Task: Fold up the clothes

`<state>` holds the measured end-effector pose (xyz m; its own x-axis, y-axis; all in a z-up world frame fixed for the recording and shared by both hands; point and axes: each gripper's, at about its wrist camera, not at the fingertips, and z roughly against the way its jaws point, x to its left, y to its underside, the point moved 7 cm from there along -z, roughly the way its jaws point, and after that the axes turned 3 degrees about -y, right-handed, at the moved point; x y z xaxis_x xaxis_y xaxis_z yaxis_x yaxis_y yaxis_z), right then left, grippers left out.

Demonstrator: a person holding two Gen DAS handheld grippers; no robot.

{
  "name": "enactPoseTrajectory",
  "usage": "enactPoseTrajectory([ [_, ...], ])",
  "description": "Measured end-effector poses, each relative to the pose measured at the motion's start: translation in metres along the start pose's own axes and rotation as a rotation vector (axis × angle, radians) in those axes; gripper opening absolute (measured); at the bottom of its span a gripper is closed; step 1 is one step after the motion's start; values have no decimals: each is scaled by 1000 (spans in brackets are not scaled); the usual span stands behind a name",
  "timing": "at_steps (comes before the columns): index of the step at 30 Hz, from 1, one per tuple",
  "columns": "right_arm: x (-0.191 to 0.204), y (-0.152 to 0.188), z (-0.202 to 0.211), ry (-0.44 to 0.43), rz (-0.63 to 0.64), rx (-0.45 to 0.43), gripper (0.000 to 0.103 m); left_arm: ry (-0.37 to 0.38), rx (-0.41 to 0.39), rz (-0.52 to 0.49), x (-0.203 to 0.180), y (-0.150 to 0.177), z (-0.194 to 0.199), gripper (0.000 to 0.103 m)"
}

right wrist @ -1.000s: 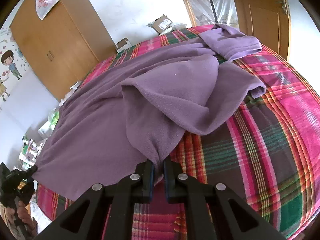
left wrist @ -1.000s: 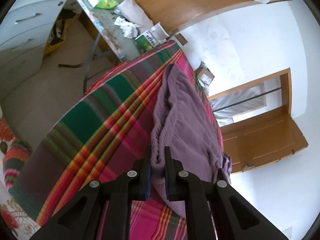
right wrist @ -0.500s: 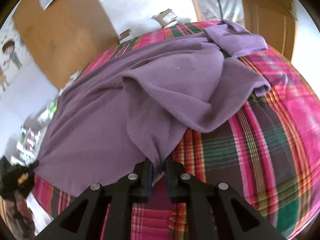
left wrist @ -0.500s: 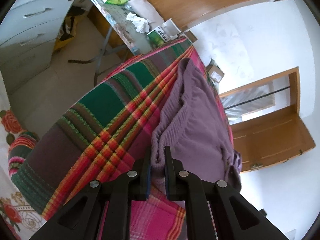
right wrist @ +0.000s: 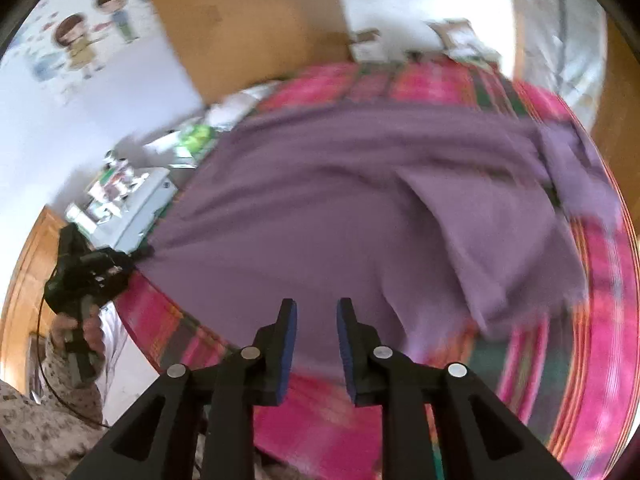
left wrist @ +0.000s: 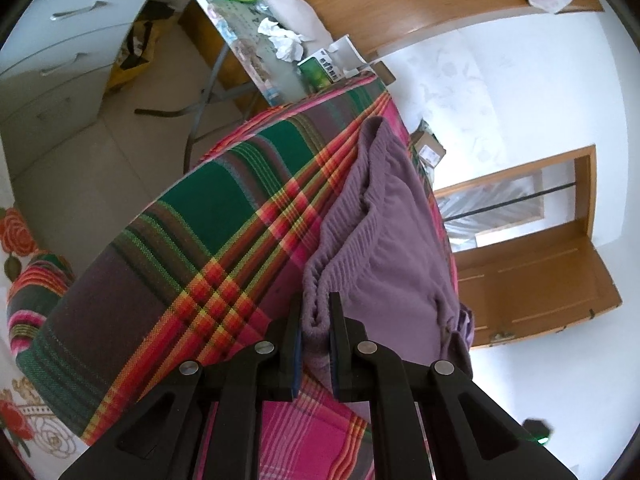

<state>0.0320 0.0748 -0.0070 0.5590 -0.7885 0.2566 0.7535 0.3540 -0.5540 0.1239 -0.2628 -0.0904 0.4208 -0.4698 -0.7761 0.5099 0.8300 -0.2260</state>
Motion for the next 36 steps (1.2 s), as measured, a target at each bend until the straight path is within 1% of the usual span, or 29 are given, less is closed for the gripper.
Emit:
enactPoseTrajectory([
  [1, 4, -14, -9, 18, 27, 0, 29, 2, 0, -1, 0, 0, 0, 10],
  [3, 15, -47, -37, 33, 73, -2, 30, 1, 1, -16, -1, -1, 0, 10],
  [5, 26, -74, -65, -8, 80, -2, 30, 1, 0, -22, -1, -1, -1, 10],
  [7, 45, -104, -105, -64, 82, 22, 32, 3, -1, -25, -1, -1, -1, 10],
  [10, 74, -132, -149, -75, 163, 61, 33, 6, -2, -27, -1, -1, -1, 10],
  [11, 82, -142, -164, -67, 199, 72, 33, 5, -2, -24, -1, -1, -2, 10],
  [12, 88, -152, -180, -57, 209, 83, 33, 4, -3, -24, -1, -1, -2, 10],
  [14, 97, -160, -201, -111, 179, 126, 33, 2, -4, -24, -1, -2, -2, 10],
  [15, 102, -163, -210, -141, 140, 144, 33, 2, -4, -25, -1, -2, -2, 10],
  [16, 106, -167, -217, -156, 111, 151, 37, 2, -5, -26, -1, -2, -2, 10],
  [17, 112, -170, -222, -163, 113, 154, 40, 2, -6, -27, -1, -2, -2, 10],
  [18, 118, -173, -228, -163, 131, 151, 40, 1, -8, -32, -1, -2, -2, 10],
  [21, 134, -179, -246, -123, 166, 150, 40, -9, -15, -54, -3, -3, -3, 10],
  [23, 144, -181, -257, -114, 172, 157, 41, -15, -17, -69, -4, -4, -4, 10],
  [26, 148, -181, -267, -47, 180, 160, 41, -17, -17, -78, -4, -5, -4, 10],
  [28, 148, -182, -268, -25, 170, 143, 40, -17, -15, -80, -4, -5, -4, 10],
  [29, 146, -183, -269, -23, 157, 137, 35, -14, -14, -80, -4, -5, -4, 10],
  [32, 142, -186, -270, -10, 139, 133, 27, -3, -11, -81, -3, -5, -4, 10],
  [34, 144, -186, -272, 6, 154, 134, 25, 1, -10, -86, -3, -5, -4, 10],
  [35, 144, -187, -272, 8, 145, 129, 21, 2, -9, -88, -3, -5, -4, 10],
  [36, 143, -188, -271, 2, 122, 123, 21, 6, -8, -86, -3, -5, -4, 10],
])
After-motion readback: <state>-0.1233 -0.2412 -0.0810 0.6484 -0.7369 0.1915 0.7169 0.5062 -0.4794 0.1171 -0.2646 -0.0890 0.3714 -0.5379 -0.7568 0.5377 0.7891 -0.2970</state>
